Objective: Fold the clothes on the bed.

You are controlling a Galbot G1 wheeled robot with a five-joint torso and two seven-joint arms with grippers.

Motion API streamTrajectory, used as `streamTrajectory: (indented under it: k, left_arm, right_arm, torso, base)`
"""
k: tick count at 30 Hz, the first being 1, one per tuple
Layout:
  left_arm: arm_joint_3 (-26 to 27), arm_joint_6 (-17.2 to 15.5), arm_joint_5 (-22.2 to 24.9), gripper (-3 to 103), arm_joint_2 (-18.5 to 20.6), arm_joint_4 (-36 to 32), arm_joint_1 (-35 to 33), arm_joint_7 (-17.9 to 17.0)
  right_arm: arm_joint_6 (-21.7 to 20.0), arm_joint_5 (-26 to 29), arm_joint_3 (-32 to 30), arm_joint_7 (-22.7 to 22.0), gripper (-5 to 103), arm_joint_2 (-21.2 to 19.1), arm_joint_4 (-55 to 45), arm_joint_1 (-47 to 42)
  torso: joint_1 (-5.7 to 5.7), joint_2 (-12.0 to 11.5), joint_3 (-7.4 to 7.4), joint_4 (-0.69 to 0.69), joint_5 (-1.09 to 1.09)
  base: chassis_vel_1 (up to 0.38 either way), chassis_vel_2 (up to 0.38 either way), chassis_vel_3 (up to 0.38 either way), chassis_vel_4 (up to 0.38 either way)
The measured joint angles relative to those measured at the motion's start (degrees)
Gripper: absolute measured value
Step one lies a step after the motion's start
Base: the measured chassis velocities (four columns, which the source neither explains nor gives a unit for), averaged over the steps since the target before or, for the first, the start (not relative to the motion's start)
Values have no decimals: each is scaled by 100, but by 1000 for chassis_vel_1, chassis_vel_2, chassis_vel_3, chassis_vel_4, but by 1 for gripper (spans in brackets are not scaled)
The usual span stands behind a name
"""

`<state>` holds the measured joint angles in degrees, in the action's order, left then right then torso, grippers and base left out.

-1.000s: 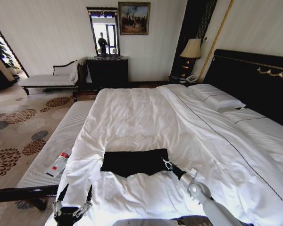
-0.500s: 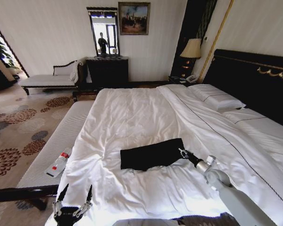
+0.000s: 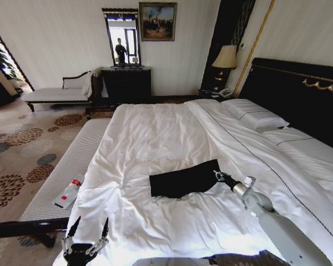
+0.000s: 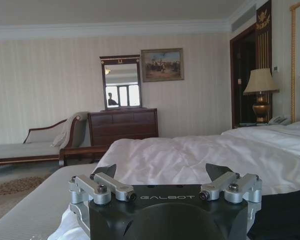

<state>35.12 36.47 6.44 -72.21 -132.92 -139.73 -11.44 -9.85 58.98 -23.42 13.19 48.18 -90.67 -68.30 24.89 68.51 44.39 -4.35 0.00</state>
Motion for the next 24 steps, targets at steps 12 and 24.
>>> streamTrajectory:
  k: [12,24]
  left_arm:
    - [0,0,0,100,0,0,0,-1]
    - [0,0,0,100,0,0,1,-1]
  right_arm:
    - [-218,569,735,-846,7,278,-1402,82]
    - [-135,243,1824,-1226,7,1001,-626,715]
  torso:
    - [0,0,0,1,-1]
    - [0,0,0,0,1]
  base:
    - [0,0,0,0]
    - [0,0,0,0]
